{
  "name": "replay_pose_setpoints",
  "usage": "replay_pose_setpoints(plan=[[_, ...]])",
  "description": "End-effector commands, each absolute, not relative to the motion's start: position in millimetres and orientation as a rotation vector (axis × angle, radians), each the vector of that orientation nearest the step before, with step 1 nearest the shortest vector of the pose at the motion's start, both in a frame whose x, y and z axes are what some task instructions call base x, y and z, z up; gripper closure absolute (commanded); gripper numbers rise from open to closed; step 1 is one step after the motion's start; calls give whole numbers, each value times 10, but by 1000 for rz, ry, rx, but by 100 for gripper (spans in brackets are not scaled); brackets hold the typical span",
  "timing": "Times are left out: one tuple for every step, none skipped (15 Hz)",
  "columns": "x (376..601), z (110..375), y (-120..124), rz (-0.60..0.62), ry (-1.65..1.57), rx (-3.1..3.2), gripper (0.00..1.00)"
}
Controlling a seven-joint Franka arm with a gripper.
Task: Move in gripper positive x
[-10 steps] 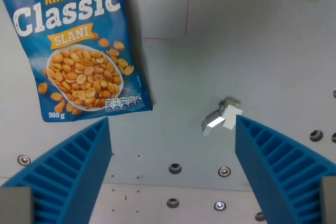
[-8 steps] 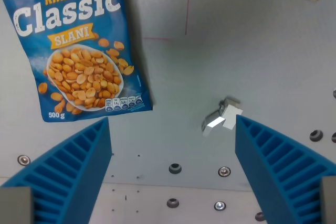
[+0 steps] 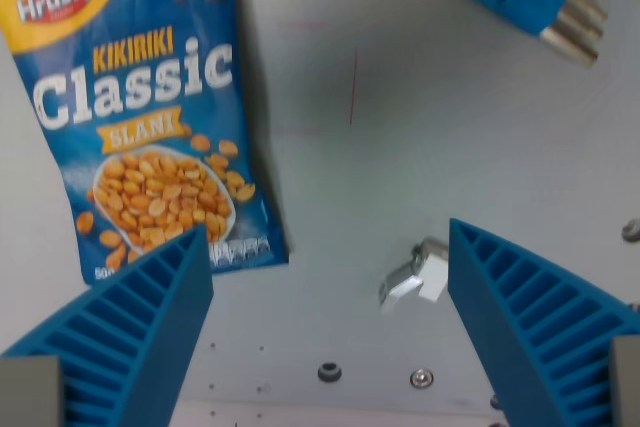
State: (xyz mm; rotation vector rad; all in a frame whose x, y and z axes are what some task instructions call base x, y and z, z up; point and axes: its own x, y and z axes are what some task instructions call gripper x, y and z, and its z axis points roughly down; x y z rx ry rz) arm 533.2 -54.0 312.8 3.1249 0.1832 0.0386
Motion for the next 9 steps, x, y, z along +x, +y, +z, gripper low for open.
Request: replay_pose_setpoints(plan=[[5524,3150,-515,-9,169,3134,0],[5573,3150,-510,-9,169,3134,0],[5623,3150,-504,-9,169,3134,0],[5673,3149,-499,-9,169,3134,0],[5723,3149,-494,-9,169,3134,0],[5772,3149,-488,-9,169,3134,0],[5822,3148,-483,-9,169,3134,0],[5872,3148,-477,-9,169,3134,0],[5921,3148,-472,-9,169,3134,0]])
